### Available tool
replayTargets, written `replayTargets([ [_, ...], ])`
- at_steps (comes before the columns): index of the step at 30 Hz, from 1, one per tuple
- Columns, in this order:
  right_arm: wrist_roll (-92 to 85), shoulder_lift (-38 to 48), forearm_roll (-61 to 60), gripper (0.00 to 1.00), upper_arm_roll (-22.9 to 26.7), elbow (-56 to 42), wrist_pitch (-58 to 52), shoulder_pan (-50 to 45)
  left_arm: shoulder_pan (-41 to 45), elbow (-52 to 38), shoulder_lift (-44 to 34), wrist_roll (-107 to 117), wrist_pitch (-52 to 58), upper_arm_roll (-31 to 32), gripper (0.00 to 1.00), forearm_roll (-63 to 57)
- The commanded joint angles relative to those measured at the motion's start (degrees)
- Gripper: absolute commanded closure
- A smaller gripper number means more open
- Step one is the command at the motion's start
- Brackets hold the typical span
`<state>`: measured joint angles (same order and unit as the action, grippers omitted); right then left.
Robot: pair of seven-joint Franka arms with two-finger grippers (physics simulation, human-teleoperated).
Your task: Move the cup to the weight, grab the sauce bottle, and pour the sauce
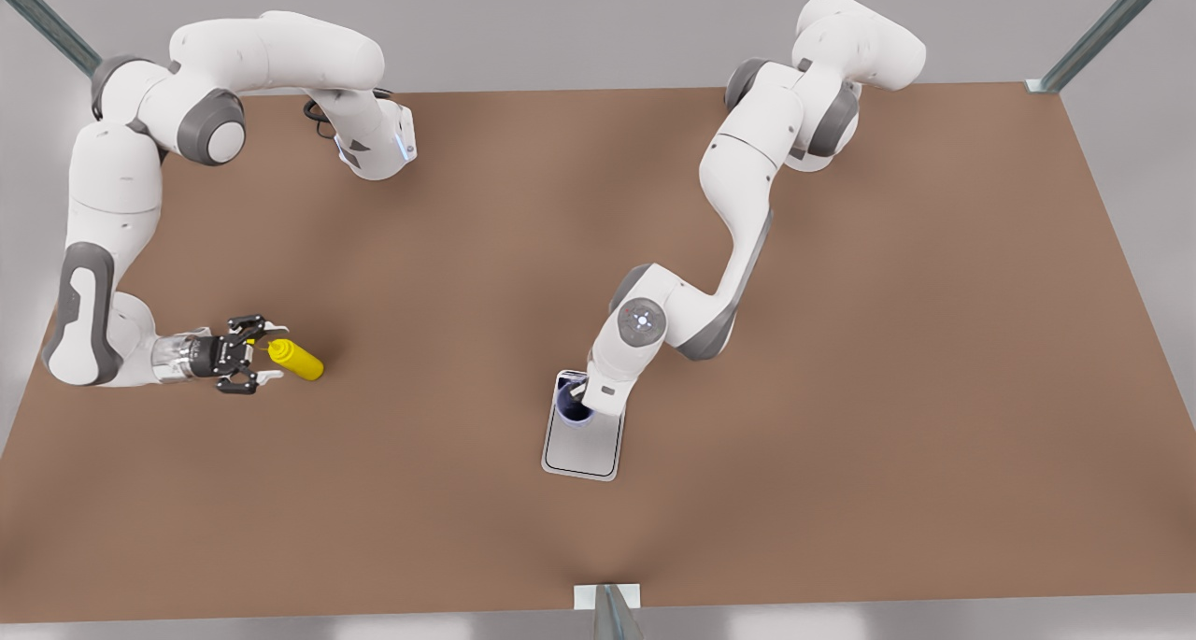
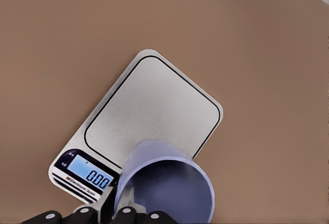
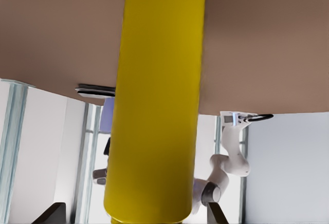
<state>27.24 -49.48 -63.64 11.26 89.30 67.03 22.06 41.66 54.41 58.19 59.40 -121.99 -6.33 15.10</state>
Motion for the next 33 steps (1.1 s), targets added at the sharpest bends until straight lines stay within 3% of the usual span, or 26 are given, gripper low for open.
replayTargets([
  [1, 0.0, -0.1, 0.0, 0.00, 0.1, 0.0, 0.0, 0.0, 0.0, 0.0, 0.0, 0.1, 0.0, 0.0, 0.60, 0.6],
  [3, -0.2, -0.2, 0.1, 0.00, 0.0, 0.3, 0.7, 0.0, 0.0, 0.0, 0.3, 0.1, -0.1, 0.0, 0.52, 0.6],
  [5, -0.5, -0.5, 0.1, 0.00, 0.0, 0.5, 1.4, 0.0, -0.1, 0.0, 0.3, 0.1, 0.2, 0.1, 0.20, 0.7],
  [7, -0.9, -1.3, 0.1, 0.00, 0.0, 0.5, 2.1, 0.0, -0.1, 0.0, 0.0, 0.1, 0.9, 0.1, 0.01, 1.0],
  [14, -1.1, -2.9, 0.9, 0.02, 0.0, 2.7, 4.2, -1.1, -0.4, 0.2, -3.2, 0.1, 3.7, 0.1, 0.00, 0.9],
  [17, -4.0, -3.2, 1.9, 0.24, 0.0, 4.0, 4.6, -2.3, -1.8, 0.3, -7.7, 0.1, 12.6, 0.2, 0.00, 1.0],
  [18, -4.0, -3.2, 1.9, 0.41, 0.0, 4.0, 4.6, -2.3, -3.2, 0.3, -11.6, -0.6, 20.3, 0.0, 0.00, 0.5],
  [20, -5.0, -3.2, 1.9, 0.59, 0.0, 4.0, 4.6, -2.3, -12.6, 0.3, -19.0, -16.2, 36.9, -1.0, 0.00, -0.9],
  [21, -8.3, -3.2, 2.0, 0.72, 0.0, 4.1, 4.2, -2.2, -17.3, 0.3, -21.2, -26.5, 40.2, -1.9, 0.00, -1.7],
  [22, -8.3, -3.2, 2.1, 0.79, 0.0, 4.1, 4.2, -2.2, -19.3, 0.3, -21.9, -32.9, 41.7, -2.7, 0.00, -2.2],
  [29, -4.7, -2.5, 1.1, 0.79, -0.2, 3.8, 3.6, -2.2, -19.5, 0.3, -24.0, -35.2, 45.5, -3.3, 0.00, -2.3],
  [33, 8.9, 1.8, -0.7, 0.79, -2.3, -0.1, 3.9, -2.5, -19.4, 0.3, -25.2, -37.0, 47.7, -3.1, 0.00, -7.0],
])
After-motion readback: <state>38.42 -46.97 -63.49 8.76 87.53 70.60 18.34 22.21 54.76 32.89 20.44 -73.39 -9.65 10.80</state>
